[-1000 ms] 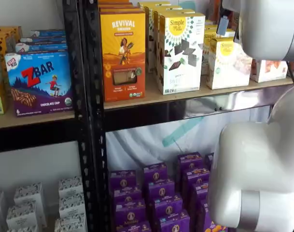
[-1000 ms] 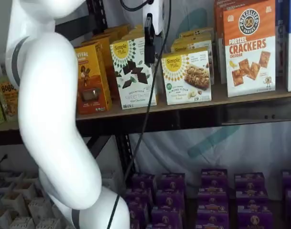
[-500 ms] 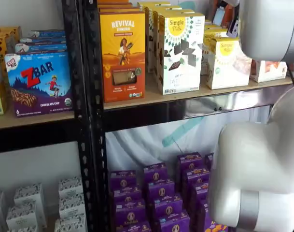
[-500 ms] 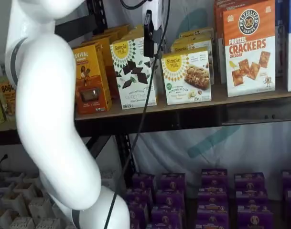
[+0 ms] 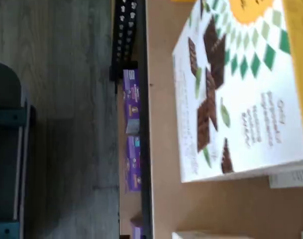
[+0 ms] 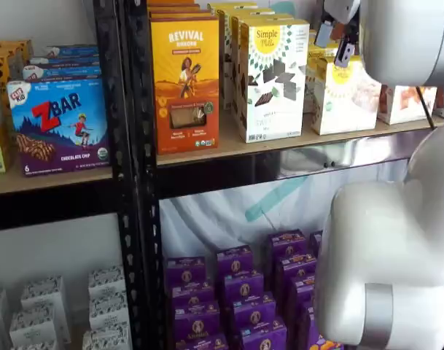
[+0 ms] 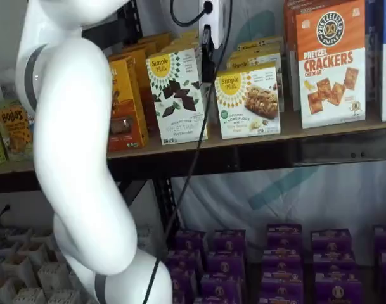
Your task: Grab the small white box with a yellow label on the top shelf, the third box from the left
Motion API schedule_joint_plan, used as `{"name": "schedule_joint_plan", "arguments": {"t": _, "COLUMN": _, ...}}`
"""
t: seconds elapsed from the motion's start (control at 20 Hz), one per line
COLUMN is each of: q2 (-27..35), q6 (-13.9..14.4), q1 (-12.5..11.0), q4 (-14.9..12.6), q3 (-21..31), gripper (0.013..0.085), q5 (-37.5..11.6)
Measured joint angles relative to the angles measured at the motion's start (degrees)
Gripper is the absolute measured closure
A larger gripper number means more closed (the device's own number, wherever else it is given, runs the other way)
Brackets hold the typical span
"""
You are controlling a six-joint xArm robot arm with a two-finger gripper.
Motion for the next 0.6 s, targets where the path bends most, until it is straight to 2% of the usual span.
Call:
{"name": "schedule_joint_plan", "arguments": {"t": 0.3, "q2": 3.73, "q6": -0.1, "q1": 1.04, "q4": -2.44, "q3": -1.87, "gripper": 0.013, "q5": -0.75}}
{"name": "schedule_joint_plan", "arguments": {"t": 0.6, "q2": 6.88, "q6": 0.0, "q1": 1.95, "q4": -5.44, "q3": -4.62, "gripper": 0.013, "q5": 1.13}}
